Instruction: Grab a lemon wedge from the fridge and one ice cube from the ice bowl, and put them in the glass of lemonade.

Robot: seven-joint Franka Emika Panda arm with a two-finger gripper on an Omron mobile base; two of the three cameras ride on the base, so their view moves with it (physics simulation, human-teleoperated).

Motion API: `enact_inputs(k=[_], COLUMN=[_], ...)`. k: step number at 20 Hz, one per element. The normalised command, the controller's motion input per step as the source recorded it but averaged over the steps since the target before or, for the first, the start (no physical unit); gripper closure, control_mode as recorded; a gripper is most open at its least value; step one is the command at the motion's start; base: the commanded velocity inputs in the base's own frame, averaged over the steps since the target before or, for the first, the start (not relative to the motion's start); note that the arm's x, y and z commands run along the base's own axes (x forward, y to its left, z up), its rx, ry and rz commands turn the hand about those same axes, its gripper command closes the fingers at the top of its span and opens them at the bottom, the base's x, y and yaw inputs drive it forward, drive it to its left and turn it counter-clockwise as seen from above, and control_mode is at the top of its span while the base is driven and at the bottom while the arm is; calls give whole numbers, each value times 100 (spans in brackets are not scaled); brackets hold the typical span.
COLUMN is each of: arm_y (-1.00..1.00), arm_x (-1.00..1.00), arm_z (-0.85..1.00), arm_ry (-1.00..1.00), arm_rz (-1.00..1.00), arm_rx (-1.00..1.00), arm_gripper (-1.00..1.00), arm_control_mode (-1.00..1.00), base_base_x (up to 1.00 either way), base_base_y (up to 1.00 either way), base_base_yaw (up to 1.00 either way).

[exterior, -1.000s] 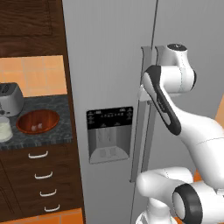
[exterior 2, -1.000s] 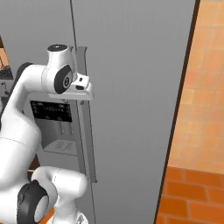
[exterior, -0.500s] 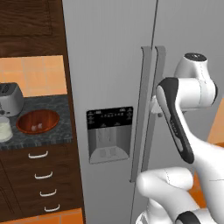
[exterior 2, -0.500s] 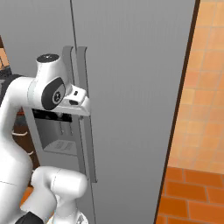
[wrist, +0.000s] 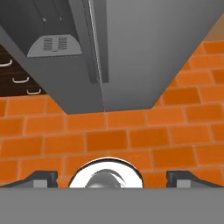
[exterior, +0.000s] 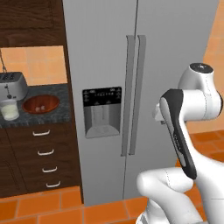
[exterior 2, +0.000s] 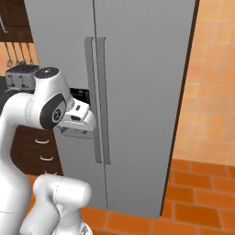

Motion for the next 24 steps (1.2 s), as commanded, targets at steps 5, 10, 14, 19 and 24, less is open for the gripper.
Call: enact_inputs(k=[5, 10, 14, 19, 24], arm_y=[0, 6, 1, 0, 0], arm_x=[0, 14, 19, 9, 6], arm_z=[0, 0, 0, 0, 0], arm_ry=[0, -2, -1, 0, -3], arm_rz=[0, -4, -4, -4, -1], arm_rx=[0, 0, 0, 0, 0], arm_gripper=[-100, -100, -100, -100, -100], arm_control_mode=[100, -100, -100, -100, -100], base_base_x=[-51, 0, 0, 0, 0], base_base_y=[26, 0, 0, 0, 0], base_base_yaw=[0, 0, 0, 0, 0])
